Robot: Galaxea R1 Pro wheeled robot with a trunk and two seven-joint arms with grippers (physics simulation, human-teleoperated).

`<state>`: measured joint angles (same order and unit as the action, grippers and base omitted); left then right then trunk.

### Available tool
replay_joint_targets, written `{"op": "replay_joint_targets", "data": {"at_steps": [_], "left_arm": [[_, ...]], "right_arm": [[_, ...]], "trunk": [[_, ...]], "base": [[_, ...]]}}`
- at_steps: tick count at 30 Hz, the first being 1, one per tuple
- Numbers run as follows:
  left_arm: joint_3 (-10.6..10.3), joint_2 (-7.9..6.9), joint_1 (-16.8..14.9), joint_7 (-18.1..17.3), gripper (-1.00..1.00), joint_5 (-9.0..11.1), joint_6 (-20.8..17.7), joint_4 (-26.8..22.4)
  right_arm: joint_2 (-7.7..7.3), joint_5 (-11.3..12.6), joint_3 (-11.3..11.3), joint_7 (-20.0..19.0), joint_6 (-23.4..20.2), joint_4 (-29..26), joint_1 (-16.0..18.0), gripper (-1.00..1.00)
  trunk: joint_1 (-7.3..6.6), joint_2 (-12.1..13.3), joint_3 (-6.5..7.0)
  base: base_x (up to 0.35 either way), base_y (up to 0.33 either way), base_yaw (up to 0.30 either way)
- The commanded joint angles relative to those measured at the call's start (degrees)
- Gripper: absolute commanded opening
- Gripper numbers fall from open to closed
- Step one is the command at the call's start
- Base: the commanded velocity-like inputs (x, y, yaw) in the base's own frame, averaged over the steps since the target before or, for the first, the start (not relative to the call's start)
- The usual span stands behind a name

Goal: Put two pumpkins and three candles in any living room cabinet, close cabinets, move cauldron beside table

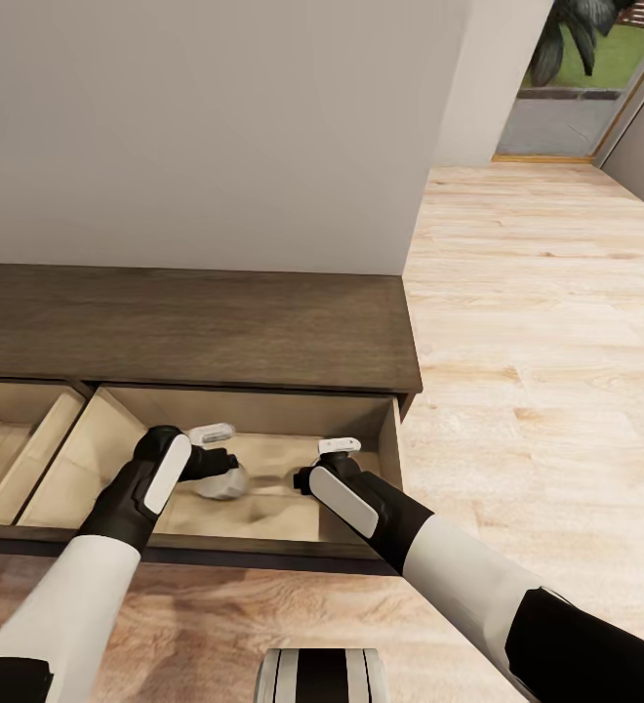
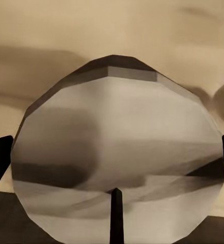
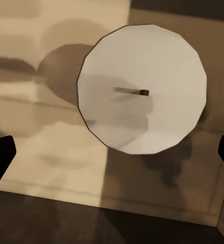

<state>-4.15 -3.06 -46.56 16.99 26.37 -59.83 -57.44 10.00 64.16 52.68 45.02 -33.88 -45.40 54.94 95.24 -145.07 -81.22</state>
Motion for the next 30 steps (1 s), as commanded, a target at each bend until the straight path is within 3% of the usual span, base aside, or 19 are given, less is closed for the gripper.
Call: {"op": "replay_joint_targets", "data": {"at_steps": [1,4,6,12,30], "left_arm": [[-0.18,-0.02,-0.03,0.54,1.0,0.29,-0.17,-0.09],[-0.29,-0.07,-0.03,-2.14,1.0,0.68,-0.17,-0.24],[-0.75,0.15,-0.03,-6.41,1.0,0.44,-0.17,0.22],[-0.84,0.16,-0.03,-6.43,1.0,-1.46,-0.17,-0.21],[-0.81,0.39,-0.03,-5.71,1.0,-1.79,-0.17,-2.3]], "right_arm": [[0.0,0.34,0.14,0.42,-0.13,-0.03,0.07,1.0],[0.0,0.35,0.14,0.42,-0.13,-0.03,0.06,1.0],[0.0,0.35,0.14,0.42,-0.13,-0.03,0.06,1.0],[0.0,0.36,0.14,0.42,-0.13,-0.03,0.02,1.0],[0.0,0.36,0.14,0.42,-0.13,-0.03,0.03,1.0]], "trunk": [[-0.01,-0.02,-0.04],[-0.01,-0.02,-0.04],[-0.01,-0.02,-0.04],[-0.01,-0.02,-0.04],[-0.01,-0.02,-0.04]], "base": [[0.0,0.0,0.0],[0.0,0.0,0.0],[0.0,0.0,0.0],[0.0,0.0,0.0],[0.0,0.0,0.0]]}}
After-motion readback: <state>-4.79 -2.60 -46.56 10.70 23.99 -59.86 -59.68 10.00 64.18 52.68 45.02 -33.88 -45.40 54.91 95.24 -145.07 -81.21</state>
